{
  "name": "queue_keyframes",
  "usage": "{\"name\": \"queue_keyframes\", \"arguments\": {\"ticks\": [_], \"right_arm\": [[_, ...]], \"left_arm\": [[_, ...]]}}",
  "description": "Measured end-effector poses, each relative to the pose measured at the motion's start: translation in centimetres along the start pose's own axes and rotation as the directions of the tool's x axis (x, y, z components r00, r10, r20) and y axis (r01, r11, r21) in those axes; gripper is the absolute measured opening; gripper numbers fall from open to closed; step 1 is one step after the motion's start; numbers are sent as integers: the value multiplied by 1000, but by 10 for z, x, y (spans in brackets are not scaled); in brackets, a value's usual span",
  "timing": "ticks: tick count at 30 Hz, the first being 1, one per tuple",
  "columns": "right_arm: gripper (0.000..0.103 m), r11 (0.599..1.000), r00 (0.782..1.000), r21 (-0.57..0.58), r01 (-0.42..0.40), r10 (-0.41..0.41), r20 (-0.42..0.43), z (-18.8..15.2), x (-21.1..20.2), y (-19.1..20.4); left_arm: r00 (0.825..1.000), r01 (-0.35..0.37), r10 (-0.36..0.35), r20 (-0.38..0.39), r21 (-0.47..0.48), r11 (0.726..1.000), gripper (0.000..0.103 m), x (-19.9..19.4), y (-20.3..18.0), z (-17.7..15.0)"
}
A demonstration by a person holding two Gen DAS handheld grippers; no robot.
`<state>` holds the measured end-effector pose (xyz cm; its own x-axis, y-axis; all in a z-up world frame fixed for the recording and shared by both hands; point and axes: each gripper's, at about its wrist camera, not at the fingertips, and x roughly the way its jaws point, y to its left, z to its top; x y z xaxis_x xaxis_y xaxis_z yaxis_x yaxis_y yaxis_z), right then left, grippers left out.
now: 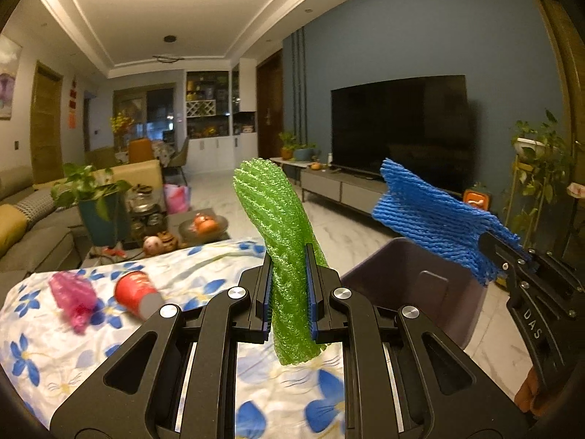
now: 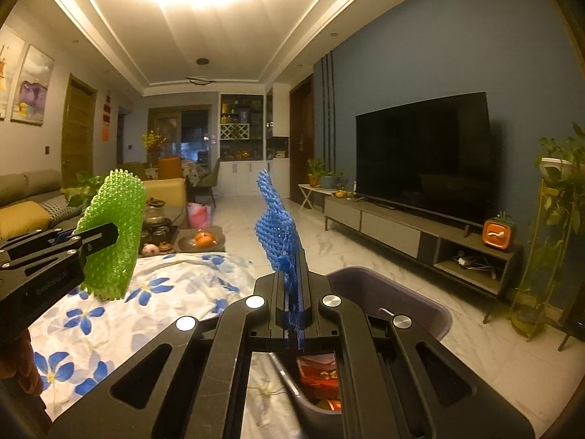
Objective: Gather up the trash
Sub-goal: 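Lift both mesh sleeves and carry them over the grey bin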
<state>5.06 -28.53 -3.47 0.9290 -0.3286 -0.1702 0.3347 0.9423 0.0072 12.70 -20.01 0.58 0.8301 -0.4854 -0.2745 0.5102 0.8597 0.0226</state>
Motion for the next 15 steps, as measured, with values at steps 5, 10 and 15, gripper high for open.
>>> {"name": "queue_keyframes", "arguments": {"ticks": [5,10,15], "right_arm": [[4,999,999,12,33,-33,0,-1,2,-13],[4,998,998,23,65,-65,1,0,2,-19],[4,996,996,31,89,-89,-3,-1,5,-29]], "left_arm": [[999,49,-49,0,14,999,14,14,-19,2],[995,98,-98,7,35,995,14,25,-43,2],[989,149,-149,-4,49,988,14,41,-59,-1]]}}
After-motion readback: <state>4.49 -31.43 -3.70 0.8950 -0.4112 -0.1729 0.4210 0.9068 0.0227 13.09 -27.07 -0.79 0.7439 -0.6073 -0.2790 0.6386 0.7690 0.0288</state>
